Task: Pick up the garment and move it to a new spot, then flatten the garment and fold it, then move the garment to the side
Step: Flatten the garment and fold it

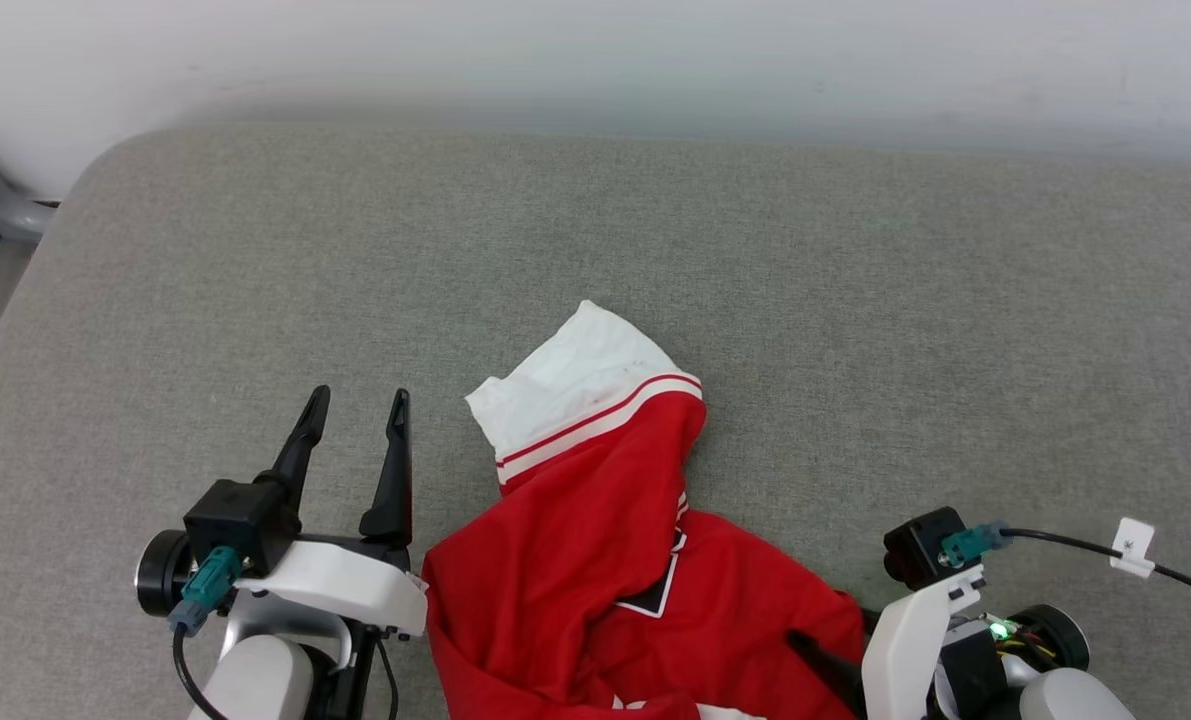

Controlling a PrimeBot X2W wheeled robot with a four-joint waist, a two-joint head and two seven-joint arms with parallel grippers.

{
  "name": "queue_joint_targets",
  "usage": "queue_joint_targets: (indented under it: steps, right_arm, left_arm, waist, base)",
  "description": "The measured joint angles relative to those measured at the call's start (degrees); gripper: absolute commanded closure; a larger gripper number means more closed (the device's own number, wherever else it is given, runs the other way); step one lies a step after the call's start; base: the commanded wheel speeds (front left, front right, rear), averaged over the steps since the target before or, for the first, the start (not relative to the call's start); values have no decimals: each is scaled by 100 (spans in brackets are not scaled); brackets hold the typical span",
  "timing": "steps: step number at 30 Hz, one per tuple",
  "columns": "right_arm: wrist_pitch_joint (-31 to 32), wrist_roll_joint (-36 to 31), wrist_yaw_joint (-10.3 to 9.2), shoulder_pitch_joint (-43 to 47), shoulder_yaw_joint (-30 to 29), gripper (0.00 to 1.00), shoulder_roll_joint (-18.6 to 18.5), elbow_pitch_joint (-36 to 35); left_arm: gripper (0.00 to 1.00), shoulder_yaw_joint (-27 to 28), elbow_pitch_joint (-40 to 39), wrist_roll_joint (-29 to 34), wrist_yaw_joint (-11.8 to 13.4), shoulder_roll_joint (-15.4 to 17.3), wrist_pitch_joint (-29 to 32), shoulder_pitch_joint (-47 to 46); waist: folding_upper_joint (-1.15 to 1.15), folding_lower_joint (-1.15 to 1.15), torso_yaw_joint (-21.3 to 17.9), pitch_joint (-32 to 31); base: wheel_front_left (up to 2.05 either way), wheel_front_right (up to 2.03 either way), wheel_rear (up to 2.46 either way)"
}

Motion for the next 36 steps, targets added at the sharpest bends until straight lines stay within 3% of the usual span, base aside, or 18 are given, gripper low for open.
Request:
queue_joint_targets:
  steps: [1,2,3,4,13,20,26,31,36]
  right_arm:
    - [26,22,-1,-32,58,0,-16,48]
    - [57,33,0,-64,110,13,-38,97]
    - [111,59,-1,-92,143,69,-53,136]
    - [127,92,-2,-112,177,100,-67,156]
    - [-43,11,3,-279,-5,100,-264,-163]
    - [-141,-379,3,-970,-1059,100,-641,-409]
    - [-374,-586,3,-1224,-2312,100,-730,-67]
    - [-676,-595,2,-1246,-3275,100,-604,480]
    - [-918,-723,0,-1183,-3604,100,-300,958]
  left_arm:
    - [0,14,5,3,-19,-12,0,-3]
    - [0,23,13,9,-22,-32,0,-9]
    - [0,36,22,11,-27,-53,0,-9]
    - [0,45,36,22,-41,-69,0,-12]
    - [0,143,76,103,-92,-164,0,3]
    - [0,258,53,157,-142,-256,0,58]
    - [0,293,37,246,-194,-286,0,32]
    - [0,333,5,290,-252,-294,0,-76]
    - [0,382,30,305,-293,-292,0,-137]
  waist:
    - [0,0,21,20]
    - [0,0,40,37]
    - [0,0,56,48]
    - [0,0,69,53]
    - [0,0,54,-43]
    - [0,0,-123,-39]
    - [0,0,-278,68]
    - [0,0,-321,250]
    - [0,0,-343,443]
  base:
    - [0,0,0]
    - [0,0,0]
    - [0,0,0]
    - [0,0,0]
    - [0,0,0]
    - [0,0,0]
    - [0,0,0]
    - [0,0,0]
    - [0,0,0]
